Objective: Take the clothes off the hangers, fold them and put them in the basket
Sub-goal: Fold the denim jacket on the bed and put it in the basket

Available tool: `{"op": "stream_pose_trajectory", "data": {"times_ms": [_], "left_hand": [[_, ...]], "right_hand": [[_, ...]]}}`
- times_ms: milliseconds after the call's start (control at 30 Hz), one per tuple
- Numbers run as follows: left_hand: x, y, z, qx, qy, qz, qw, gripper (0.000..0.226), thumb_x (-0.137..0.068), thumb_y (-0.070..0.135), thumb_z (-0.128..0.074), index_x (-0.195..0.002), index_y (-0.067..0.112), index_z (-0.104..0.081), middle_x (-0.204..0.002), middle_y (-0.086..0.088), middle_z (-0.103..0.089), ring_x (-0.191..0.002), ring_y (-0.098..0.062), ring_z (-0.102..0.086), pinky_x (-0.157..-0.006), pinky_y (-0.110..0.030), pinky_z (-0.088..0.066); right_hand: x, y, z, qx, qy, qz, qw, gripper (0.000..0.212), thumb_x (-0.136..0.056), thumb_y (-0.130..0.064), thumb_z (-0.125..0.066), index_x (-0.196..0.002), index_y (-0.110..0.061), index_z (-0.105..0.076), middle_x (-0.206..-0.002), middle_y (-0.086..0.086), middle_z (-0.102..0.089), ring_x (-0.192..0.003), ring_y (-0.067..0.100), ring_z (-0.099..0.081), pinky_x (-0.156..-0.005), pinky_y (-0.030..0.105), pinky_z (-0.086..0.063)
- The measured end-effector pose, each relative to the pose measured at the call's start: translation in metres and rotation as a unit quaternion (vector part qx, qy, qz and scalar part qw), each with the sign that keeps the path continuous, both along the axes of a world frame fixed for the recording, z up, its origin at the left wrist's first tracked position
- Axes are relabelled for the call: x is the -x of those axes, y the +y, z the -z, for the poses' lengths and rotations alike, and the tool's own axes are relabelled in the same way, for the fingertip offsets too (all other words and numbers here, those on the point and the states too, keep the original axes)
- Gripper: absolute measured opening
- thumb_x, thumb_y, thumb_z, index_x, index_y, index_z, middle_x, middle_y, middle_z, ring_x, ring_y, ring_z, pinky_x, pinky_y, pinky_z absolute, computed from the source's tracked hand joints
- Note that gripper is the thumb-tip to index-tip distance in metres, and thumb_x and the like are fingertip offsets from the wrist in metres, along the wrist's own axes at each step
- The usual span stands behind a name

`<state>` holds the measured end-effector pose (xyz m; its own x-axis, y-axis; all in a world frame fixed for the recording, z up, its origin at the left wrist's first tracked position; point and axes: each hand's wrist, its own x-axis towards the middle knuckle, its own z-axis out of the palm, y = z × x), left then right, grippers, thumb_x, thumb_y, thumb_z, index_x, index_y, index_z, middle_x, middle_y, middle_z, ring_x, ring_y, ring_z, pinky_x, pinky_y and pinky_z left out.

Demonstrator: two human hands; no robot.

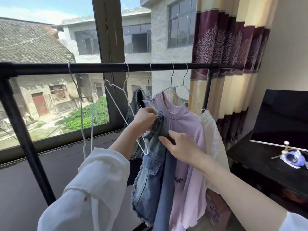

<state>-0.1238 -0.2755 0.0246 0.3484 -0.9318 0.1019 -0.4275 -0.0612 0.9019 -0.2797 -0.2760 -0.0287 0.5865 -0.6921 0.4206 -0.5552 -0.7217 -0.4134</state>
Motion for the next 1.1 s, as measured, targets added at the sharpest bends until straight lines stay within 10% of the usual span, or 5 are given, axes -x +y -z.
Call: {"op": "stream_pose_trajectory", "data": {"times_ms": [200, 433, 800, 967, 1100], "left_hand": [[0.007, 0.002, -0.003, 0.002, 0.010, 0.009, 1.000, 0.020, -0.093, 0.006, -0.042, -0.082, 0.012, -0.058, -0.071, -0.010, -0.048, -0.059, -0.020, -0.045, -0.039, -0.017, -0.040], [0.010, 0.000, -0.007, 0.004, 0.030, 0.031, 0.999, 0.025, -0.090, -0.003, -0.035, -0.092, 0.010, -0.057, -0.090, -0.015, -0.059, -0.080, -0.029, -0.064, -0.071, -0.038, -0.059], [0.022, -0.004, -0.006, 0.030, -0.153, 0.010, 0.988, 0.015, -0.098, 0.020, -0.047, -0.097, 0.005, -0.047, -0.089, -0.007, -0.050, -0.081, -0.020, -0.049, -0.072, -0.031, -0.040], [0.003, 0.012, -0.005, 0.028, -0.016, 0.041, 0.999, 0.012, -0.099, 0.015, -0.044, -0.092, 0.007, -0.041, -0.074, -0.005, -0.048, -0.051, -0.010, -0.053, -0.040, -0.018, -0.047], [-0.022, 0.029, -0.008, 0.039, 0.078, 0.078, 0.993, 0.022, -0.097, 0.023, -0.048, -0.109, 0.004, -0.050, -0.080, -0.008, -0.054, -0.067, -0.022, -0.064, -0.065, -0.031, -0.059]], "right_hand": [[0.004, -0.001, -0.004, 0.095, -0.025, 0.067, 0.993, 0.051, -0.099, -0.036, -0.035, -0.051, -0.020, -0.028, -0.070, 0.011, -0.064, -0.071, 0.029, -0.058, -0.059, 0.030, -0.025], [0.009, -0.009, -0.006, 0.186, -0.109, 0.089, 0.972, 0.037, -0.088, -0.040, -0.021, -0.053, -0.029, -0.017, -0.051, 0.000, -0.044, -0.049, 0.024, -0.043, -0.052, 0.028, -0.026], [0.015, -0.035, -0.029, -0.036, -0.288, 0.180, 0.940, 0.030, -0.102, -0.026, -0.028, -0.086, -0.010, -0.048, -0.082, 0.006, -0.051, -0.084, 0.024, -0.047, -0.072, 0.033, -0.033], [0.020, -0.053, -0.030, -0.040, -0.301, 0.213, 0.929, 0.033, -0.102, -0.021, -0.029, -0.112, 0.001, -0.053, -0.106, 0.018, -0.059, -0.101, 0.034, -0.052, -0.075, 0.032, -0.033], [0.021, -0.065, -0.023, -0.026, -0.228, 0.237, 0.944, 0.036, -0.102, -0.025, -0.028, -0.117, -0.003, -0.052, -0.118, 0.019, -0.058, -0.114, 0.037, -0.050, -0.087, 0.038, -0.037]]}}
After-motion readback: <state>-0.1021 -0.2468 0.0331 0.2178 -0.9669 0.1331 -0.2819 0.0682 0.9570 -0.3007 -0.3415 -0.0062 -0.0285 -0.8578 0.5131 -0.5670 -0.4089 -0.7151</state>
